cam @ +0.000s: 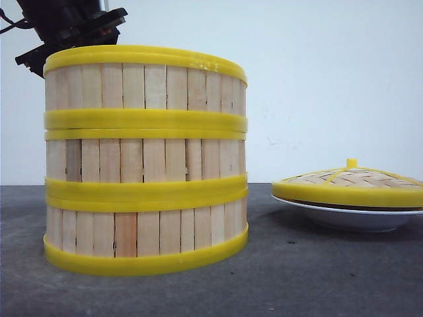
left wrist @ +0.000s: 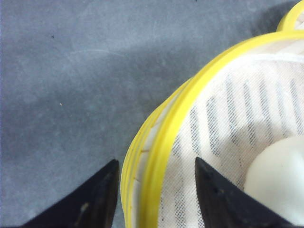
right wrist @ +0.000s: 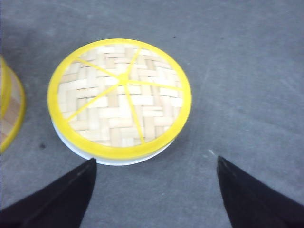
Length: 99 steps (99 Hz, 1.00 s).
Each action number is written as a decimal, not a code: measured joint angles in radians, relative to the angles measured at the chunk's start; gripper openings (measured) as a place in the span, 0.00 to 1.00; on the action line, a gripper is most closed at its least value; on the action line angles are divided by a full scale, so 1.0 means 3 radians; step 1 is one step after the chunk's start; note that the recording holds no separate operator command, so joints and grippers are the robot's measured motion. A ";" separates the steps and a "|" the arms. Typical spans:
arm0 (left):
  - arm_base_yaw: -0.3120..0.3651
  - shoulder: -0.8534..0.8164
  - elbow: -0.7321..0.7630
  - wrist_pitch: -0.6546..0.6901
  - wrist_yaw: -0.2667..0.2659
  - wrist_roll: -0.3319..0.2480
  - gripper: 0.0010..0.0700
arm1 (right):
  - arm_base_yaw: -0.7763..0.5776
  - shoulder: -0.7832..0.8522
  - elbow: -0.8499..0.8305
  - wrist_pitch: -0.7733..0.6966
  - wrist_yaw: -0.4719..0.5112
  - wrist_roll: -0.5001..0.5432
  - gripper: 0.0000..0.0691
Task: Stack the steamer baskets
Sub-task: 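Open the left gripper and withdraw it from the stack, then lower the right gripper onto the lid's yellow knob and grasp it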
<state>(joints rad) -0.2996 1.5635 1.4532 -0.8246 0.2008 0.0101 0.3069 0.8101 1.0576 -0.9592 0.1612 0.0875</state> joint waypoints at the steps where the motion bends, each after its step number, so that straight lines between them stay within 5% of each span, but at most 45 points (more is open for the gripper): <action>1: 0.0000 -0.0001 0.0000 0.0000 0.0000 0.0000 0.42 | 0.0000 0.0003 0.0000 0.0013 -0.0003 -0.0006 0.72; 29: 0.0018 -0.0519 0.0001 -0.0015 -0.0074 0.0000 0.42 | -0.0100 0.0427 -0.0057 0.0385 -0.0551 -0.0089 0.72; 51: 0.0183 -0.0966 0.0014 -0.0399 -0.0479 0.0001 0.42 | -0.0460 0.1077 -0.0064 0.0821 -0.1179 -0.0200 0.72; 77: 0.0343 -0.1531 -0.0324 -0.0426 -0.0534 -0.0008 0.42 | -0.0497 0.1736 -0.0064 0.1404 -0.1230 -0.0299 0.72; 99: 0.0446 -0.1976 -0.0947 -0.0430 -0.0749 -0.0011 0.42 | -0.0479 0.2145 -0.0066 0.1681 -0.1230 -0.0346 0.72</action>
<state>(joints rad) -0.1658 0.9707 1.1690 -0.9535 -0.0238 0.0067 0.1631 1.4536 1.0378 -0.4549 -0.2077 -0.0162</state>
